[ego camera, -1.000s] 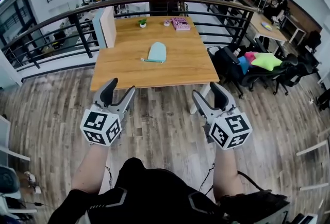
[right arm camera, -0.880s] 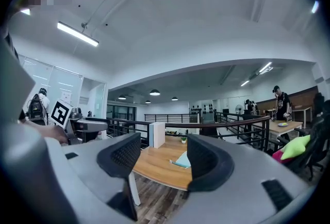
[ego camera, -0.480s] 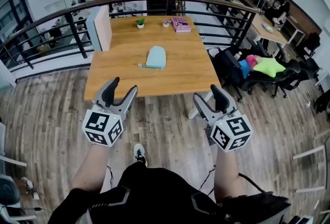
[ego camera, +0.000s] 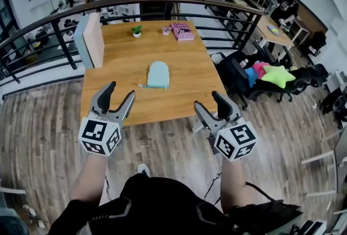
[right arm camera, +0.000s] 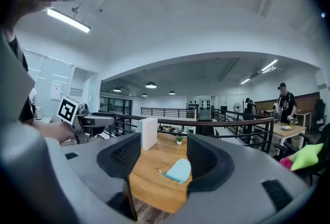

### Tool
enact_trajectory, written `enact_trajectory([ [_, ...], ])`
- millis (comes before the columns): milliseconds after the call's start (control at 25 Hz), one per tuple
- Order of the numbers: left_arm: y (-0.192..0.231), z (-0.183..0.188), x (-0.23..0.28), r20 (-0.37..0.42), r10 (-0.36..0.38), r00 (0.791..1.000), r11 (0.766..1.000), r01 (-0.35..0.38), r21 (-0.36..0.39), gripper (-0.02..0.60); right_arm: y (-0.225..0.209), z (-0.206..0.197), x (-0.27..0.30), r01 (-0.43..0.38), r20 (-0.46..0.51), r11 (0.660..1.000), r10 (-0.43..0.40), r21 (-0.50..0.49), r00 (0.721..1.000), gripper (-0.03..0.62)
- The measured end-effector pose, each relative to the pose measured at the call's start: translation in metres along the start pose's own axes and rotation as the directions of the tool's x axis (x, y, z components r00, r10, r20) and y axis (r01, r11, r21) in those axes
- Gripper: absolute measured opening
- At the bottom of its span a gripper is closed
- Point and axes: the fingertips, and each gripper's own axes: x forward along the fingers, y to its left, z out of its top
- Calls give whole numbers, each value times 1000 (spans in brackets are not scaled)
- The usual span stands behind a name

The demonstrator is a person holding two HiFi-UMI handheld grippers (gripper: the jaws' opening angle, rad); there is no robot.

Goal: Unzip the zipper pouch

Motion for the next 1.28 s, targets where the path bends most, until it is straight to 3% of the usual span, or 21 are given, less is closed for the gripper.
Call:
enact_trajectory([
  [480,71,-12,73,10,-42,999,999,42,1,284,-26,6,98,36,-11,999,-35,15,999,278],
  [720,95,-22,96,-8,-26,1000,999,25,-21,284,-38,7,136,4,-24,1000,-4,-1,1000,279],
  [960,101,-30,125,-22,40,999,999,-40,-15,284,-68,2,176,-92,-3,996,92,8,996,279],
  [1280,93,-19,163,-19,148,989,989,-148,-28,284,-114,13,223,-275,1,960,275,-45,961,278],
])
